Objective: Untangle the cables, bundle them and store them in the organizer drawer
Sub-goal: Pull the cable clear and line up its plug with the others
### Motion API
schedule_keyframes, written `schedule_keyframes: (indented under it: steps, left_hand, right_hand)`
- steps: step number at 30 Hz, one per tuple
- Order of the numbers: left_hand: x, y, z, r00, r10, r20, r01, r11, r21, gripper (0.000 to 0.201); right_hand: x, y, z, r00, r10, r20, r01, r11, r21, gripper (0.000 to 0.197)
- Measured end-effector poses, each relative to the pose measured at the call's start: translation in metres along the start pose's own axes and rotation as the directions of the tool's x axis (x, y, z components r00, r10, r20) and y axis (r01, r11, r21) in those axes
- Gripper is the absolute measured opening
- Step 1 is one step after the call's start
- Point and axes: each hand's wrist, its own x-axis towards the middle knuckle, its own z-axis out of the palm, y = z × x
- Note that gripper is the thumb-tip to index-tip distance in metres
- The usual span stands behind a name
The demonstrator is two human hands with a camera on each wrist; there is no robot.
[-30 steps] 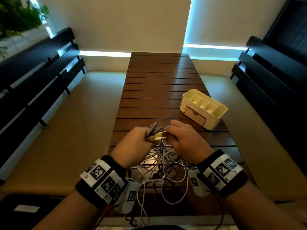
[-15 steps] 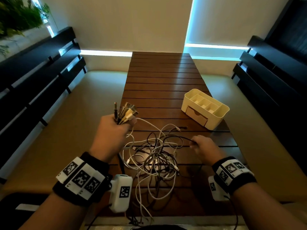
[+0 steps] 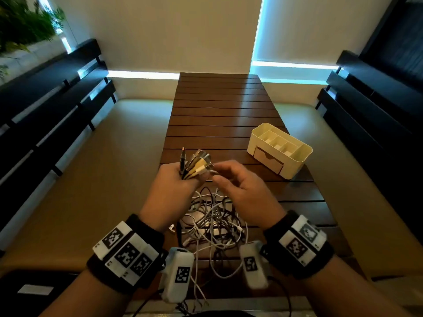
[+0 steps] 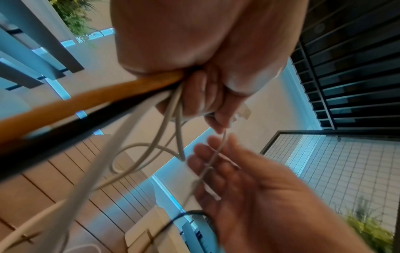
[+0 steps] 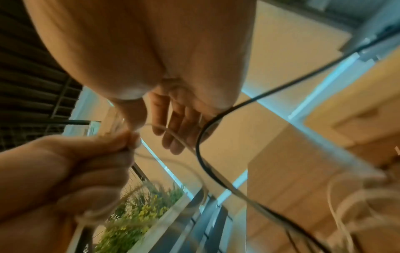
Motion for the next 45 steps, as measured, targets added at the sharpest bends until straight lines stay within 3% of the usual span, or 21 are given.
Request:
schedule_keyframes:
  steps: [3, 7, 10, 16, 18, 21, 24, 28, 32, 37, 40, 42, 45]
  left_hand:
    - [-0.002, 0.001, -0.001, 0.999, 0.018, -0.036, -0.018, 1.000, -0.020, 0.013]
    - [-0.004, -0.005, -0.015, 0.985, -0.104, -0.135, 0.066, 0.963, -0.262, 0.015]
    - [-0.004, -0.016, -0.034, 0.954, -0.235, -0.184, 0.146, 0.905, -0.399, 0.010]
    - [-0.002, -0.041, -0.044, 0.931, -0.319, -0.176, 0.329, 0.944, 0.033, 0.011]
    - [-0.003, -0.038, -0.043, 0.932, -0.293, -0.214, 0.310, 0.950, 0.048, 0.011]
    - [-0.008, -0.023, -0.037, 0.952, -0.148, -0.269, 0.159, 0.987, 0.018, 0.018]
    - [-0.014, -0.004, -0.019, 0.983, -0.032, -0.182, 0.028, 0.999, -0.023, 0.013]
    - [-0.010, 0.000, 0.005, 0.996, 0.068, 0.064, -0.071, 0.996, 0.046, 0.021]
    - [0.000, -0.010, 0.008, 0.975, 0.014, 0.220, -0.059, 0.978, 0.199, 0.016]
    - [-0.003, 0.001, 0.005, 0.986, 0.114, 0.122, -0.138, 0.967, 0.215, 0.020]
    - [-0.004, 0.011, -0.004, 0.997, 0.077, -0.009, -0.078, 0.988, -0.133, 0.017]
    - [-0.003, 0.015, -0.019, 0.998, 0.017, -0.063, -0.040, 0.915, -0.401, 0.019]
    - [0.003, -0.001, -0.039, 0.995, -0.023, -0.099, -0.012, 0.939, -0.342, 0.023]
  right_hand:
    - [-0.002, 0.008, 0.021, 0.996, 0.086, 0.015, -0.087, 0.996, 0.036, 0.014]
    - [-0.002, 0.042, 0.014, 0.965, 0.216, 0.148, -0.174, 0.953, -0.249, 0.017]
    - [-0.002, 0.058, 0.002, 0.943, 0.295, 0.155, -0.224, 0.906, -0.359, 0.018]
    - [0.001, 0.042, -0.021, 0.983, 0.158, 0.097, -0.140, 0.975, -0.171, 0.016]
    - [0.003, 0.037, -0.026, 0.988, 0.138, 0.067, -0.128, 0.982, -0.136, 0.019]
    - [0.007, 0.039, -0.029, 0.993, 0.110, 0.040, -0.099, 0.972, -0.213, 0.014]
    - [0.008, 0.040, -0.026, 0.996, 0.032, 0.081, -0.008, 0.959, -0.282, 0.011]
    - [0.008, 0.026, -0.015, 0.976, -0.141, 0.167, 0.186, 0.937, -0.295, 0.014]
    - [0.010, 0.013, -0.017, 0.967, -0.206, 0.150, 0.243, 0.921, -0.305, 0.012]
    - [-0.003, 0.019, -0.010, 0.989, -0.071, 0.127, 0.099, 0.968, -0.232, 0.008]
    - [-0.004, 0.048, -0.006, 0.982, 0.136, 0.130, -0.091, 0.948, -0.305, 0.010]
    - [-0.006, 0.069, -0.013, 0.935, 0.340, 0.104, -0.283, 0.888, -0.363, 0.017]
    - [-0.006, 0.077, -0.029, 0.916, 0.400, 0.038, -0.374, 0.882, -0.288, 0.021]
